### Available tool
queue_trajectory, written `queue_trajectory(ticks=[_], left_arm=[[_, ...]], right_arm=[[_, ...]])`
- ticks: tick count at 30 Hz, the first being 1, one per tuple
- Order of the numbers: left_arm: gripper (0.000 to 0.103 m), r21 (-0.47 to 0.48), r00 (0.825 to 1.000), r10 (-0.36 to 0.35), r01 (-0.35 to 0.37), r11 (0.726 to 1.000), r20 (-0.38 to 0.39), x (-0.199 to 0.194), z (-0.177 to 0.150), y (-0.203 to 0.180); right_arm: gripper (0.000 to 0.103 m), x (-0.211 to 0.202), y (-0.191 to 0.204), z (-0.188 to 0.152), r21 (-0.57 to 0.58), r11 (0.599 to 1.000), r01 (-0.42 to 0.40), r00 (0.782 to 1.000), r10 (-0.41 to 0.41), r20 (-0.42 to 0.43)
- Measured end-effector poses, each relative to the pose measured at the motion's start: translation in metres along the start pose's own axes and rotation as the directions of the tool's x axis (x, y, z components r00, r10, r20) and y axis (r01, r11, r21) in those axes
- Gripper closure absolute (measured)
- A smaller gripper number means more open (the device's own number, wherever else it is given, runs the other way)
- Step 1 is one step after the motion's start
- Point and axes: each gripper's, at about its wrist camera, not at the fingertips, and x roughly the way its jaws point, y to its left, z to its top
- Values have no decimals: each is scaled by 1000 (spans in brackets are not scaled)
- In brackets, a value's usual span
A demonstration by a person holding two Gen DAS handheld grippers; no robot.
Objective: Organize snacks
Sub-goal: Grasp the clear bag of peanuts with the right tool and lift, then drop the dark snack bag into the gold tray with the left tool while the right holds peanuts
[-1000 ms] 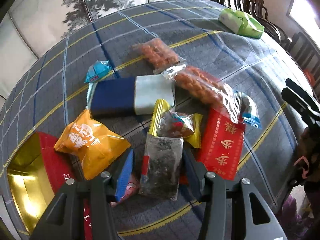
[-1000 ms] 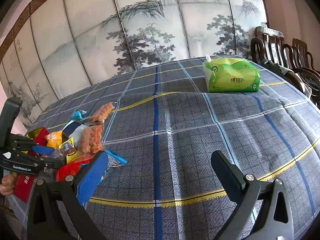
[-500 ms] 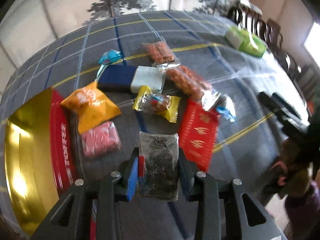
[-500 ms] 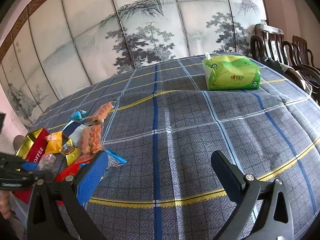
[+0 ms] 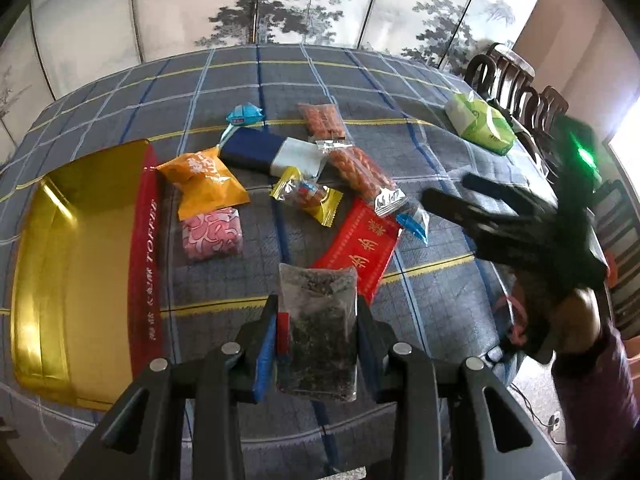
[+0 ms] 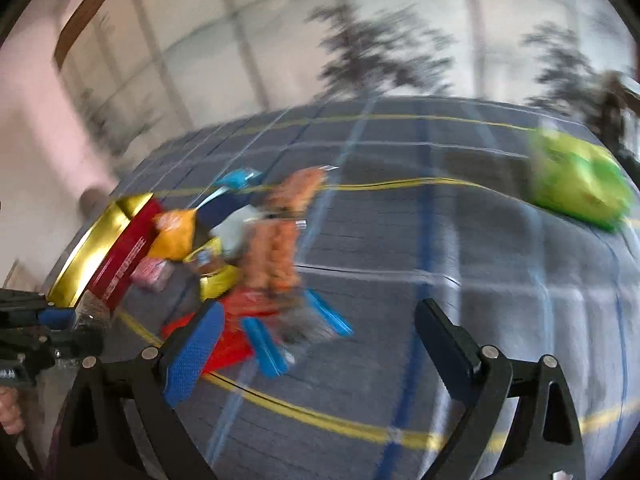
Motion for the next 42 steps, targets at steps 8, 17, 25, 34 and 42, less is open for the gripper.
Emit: queue_trajectory(ticks=[8,17,25,34,42], left_arm=[[68,0,999,4,-4,1000,46,-16,-1,4],[68,1,999,-1,1,1000,49,-19,-2,9],[68,-13,999,14,-13,1000,50,-21,-4,12],[68,-22,996,47,-46,999,74,-28,-10,16],[68,-43,992,86,-82,996,97,-40,-16,26]], right_arm=[[25,52,21,27,-94,995,-31,984,13,-180],[35,82,17,38,-78,997,-23,963,1,-269],[67,71,23,37,-139,990,17,973,-49,-228],[67,-10,-61,0,133,978,163,986,-157,-53],[67,-19,-102,-35,262,920,293,956,-285,-68]])
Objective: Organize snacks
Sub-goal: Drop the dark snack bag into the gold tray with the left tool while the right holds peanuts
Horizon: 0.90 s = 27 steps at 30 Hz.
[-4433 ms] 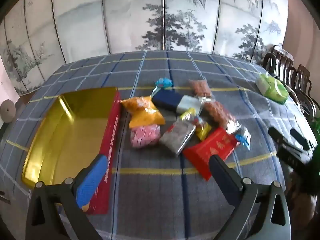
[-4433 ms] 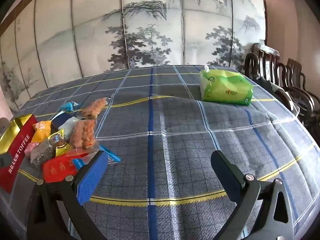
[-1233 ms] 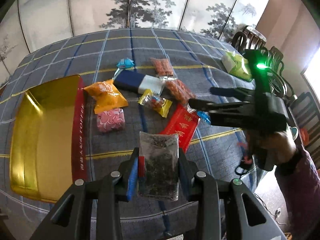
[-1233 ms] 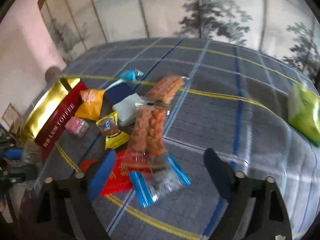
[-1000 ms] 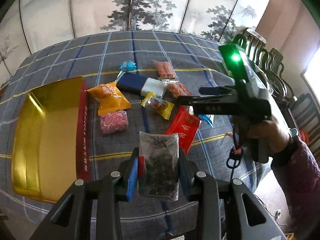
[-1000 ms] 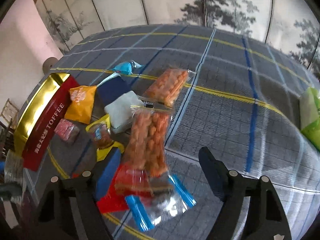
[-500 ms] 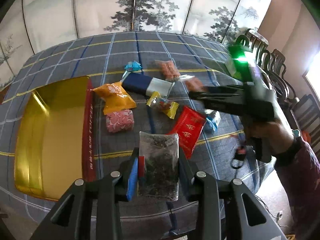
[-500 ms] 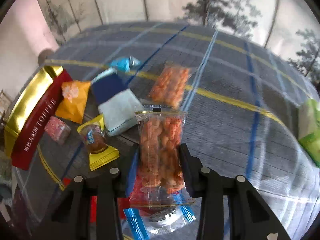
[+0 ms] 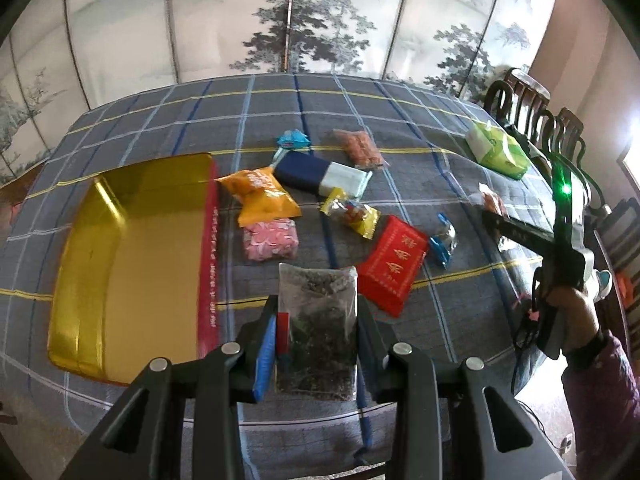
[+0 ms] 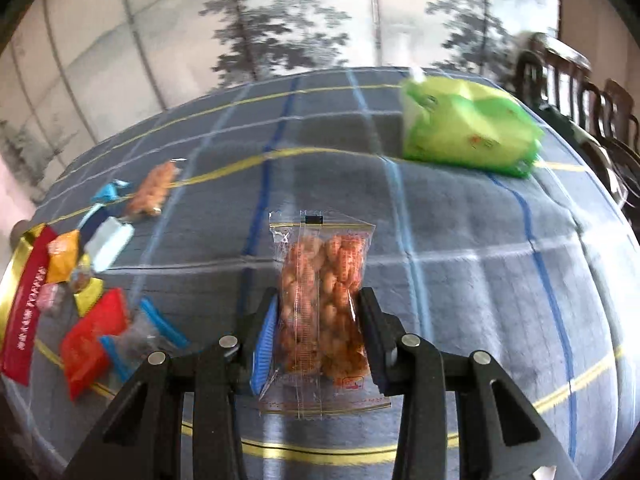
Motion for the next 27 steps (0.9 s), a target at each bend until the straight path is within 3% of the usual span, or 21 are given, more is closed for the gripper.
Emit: queue_trajectory(ticks=[6,12,20,27], left_arm=[[68,-48,999,42,-41,998,17,-9,3,29],[68,-110,994,107,-103,989,28,-18,13,84],[68,-110,978,210,-207,972,13,-1,33,148],[68,-99,985,169,-170,980,-19,40,66,184]], right_arm=[[67,1,1,-3,12,999,34,999,-35,31],[67,6,9,-4,-4,998,59,998,-59,28],[66,6,12,-5,-21,997,79,997,-79,26],[66,7,13,-6,-30,995,91,996,-90,25]])
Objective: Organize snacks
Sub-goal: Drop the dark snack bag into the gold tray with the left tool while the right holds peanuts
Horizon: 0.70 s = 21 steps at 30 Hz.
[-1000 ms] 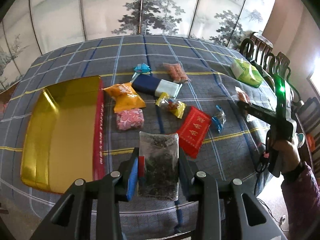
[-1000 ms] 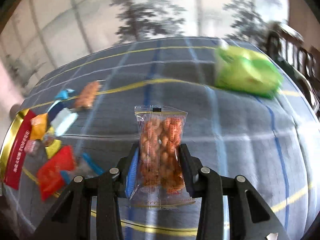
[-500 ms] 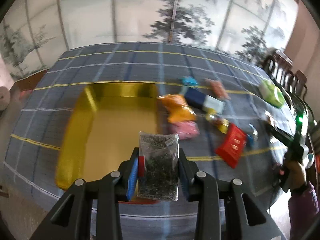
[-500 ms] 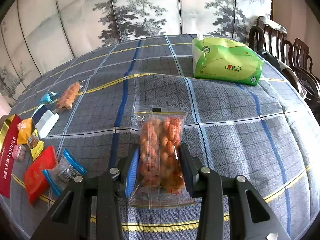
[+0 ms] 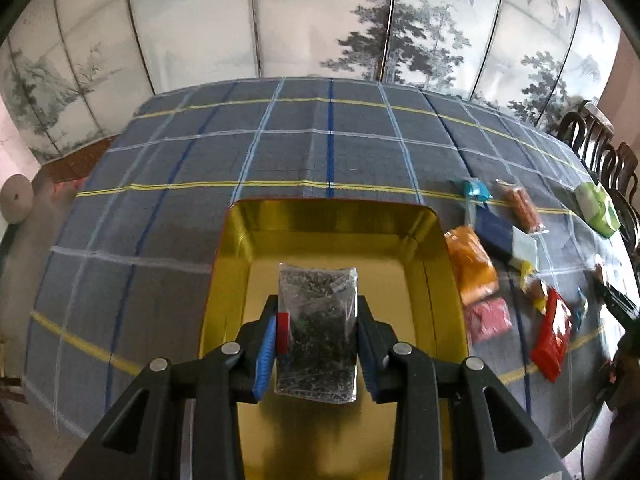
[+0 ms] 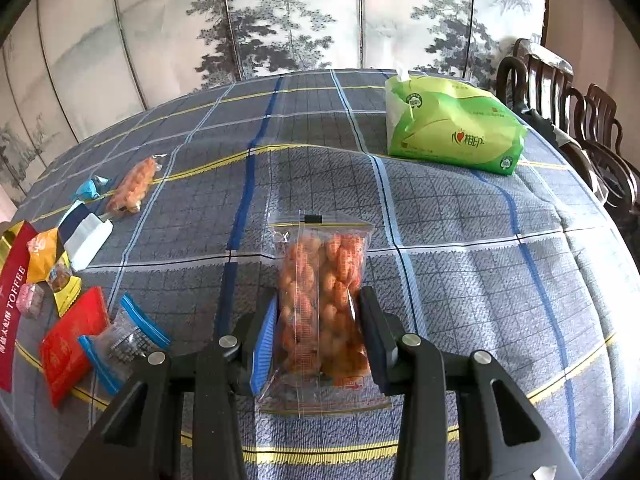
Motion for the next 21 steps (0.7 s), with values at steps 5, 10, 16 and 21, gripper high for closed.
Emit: queue_trajectory(ticks=[5,10,16,21], left_arm=[[68,50,999,37,-35,998,-33,35,19,4],[68,63,996,63,-59,996,-64,60,29,12],[68,65,993,83,-77,995,-79,76,34,15],[66,64,992,112,-109,992,-52,77,36,19]], right_arm=[[66,0,0,0,-1,1000,3,1000,-3,-2],[66,0,1,0,5,1000,9,1000,-9,-2],[66,0,3,0,5,1000,19,1000,-19,-3],[66,0,4,-1,0,1000,24,1000,-24,-4]])
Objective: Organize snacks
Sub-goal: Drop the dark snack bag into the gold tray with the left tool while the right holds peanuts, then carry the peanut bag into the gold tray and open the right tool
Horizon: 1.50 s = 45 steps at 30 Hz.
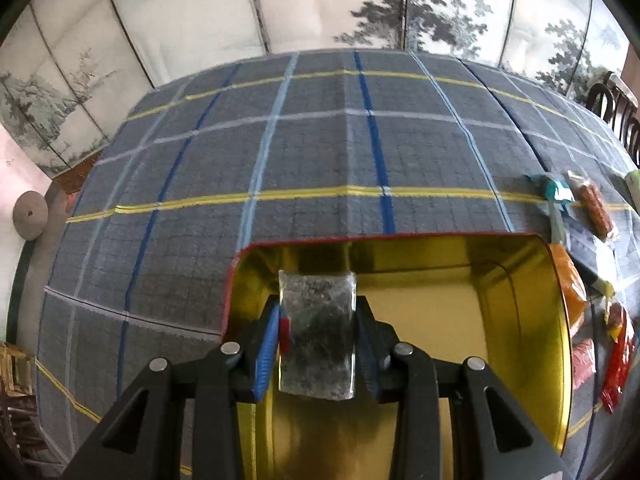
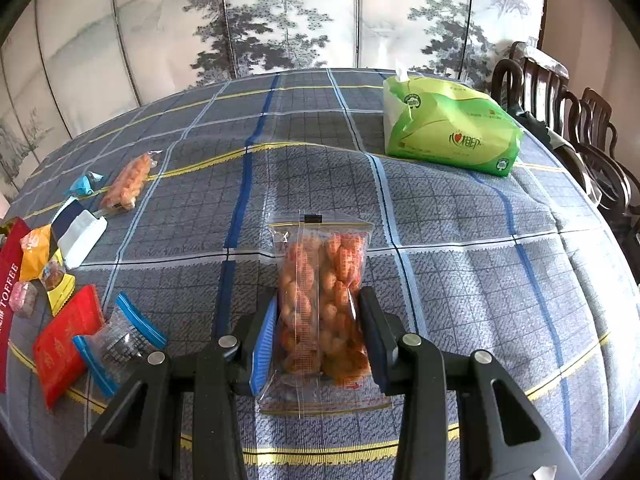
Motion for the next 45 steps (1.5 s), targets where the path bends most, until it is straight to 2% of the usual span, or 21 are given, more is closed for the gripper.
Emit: queue_trajectory(ticks=[2,6,11,13,17,22,24,27,29,33,34,35,36,38,40,43,45], left_arm=[[61,-3,1000,-6,6,1000,21,-4,1,2],[59,-35,999,-48,49,998,22,-11,4,9],[58,-77,993,-50,59,995,108,-46,-6,10],[56,-93,985,-30,47,995,167,-70,-21,5],[53,-136,976,-22,53,989,217,-104,-49,-2],[52,-254,965,-49,116,960,256,-132,-96,1],[52,-264,964,-66,135,955,257,-139,-111,1],[52,-276,965,-76,146,950,250,-149,-128,1],[52,-289,964,-96,169,942,248,-154,-138,1],[52,-367,965,-150,221,903,214,-159,-154,15],[44,-375,969,-147,214,902,201,-159,-155,17],[37,-380,973,-137,200,903,187,-160,-157,19],[36,-381,974,-125,190,905,190,-162,-159,21],[33,-372,970,-77,160,914,229,-170,-165,26],[23,-369,969,-10,104,923,248,-178,-169,28],[22,-372,955,20,96,923,295,-186,-177,34],[22,-363,945,47,78,928,323,-191,-182,36]], right_arm=[[66,0,0,0,-2,1000,3,1000,-3,-1],[66,-1,0,0,-2,1000,3,1000,-3,-1],[66,0,0,0,-1,1000,0,1000,0,-1],[66,-1,0,0,4,1000,-6,1000,6,1],[66,-2,0,0,19,1000,-16,1000,16,-4],[66,-24,20,3,36,994,-107,994,107,20],[66,-38,39,8,19,984,-175,984,174,37],[66,-63,83,21,-27,952,-305,950,307,51],[66,-75,116,28,-61,917,-394,917,396,42],[66,-93,185,38,-131,833,-537,842,540,-14],[66,-95,212,38,-150,803,-577,815,579,-37],[66,-96,226,39,-158,783,-601,797,601,-55],[66,-96,246,40,-161,756,-634,773,630,-83],[66,-91,275,41,-163,726,-668,744,657,-124],[66,-85,303,40,-178,712,-679,734,660,-158],[66,-63,337,39,-177,712,-679,733,646,-215],[66,-49,354,38,-174,723,-668,741,627,-240]])
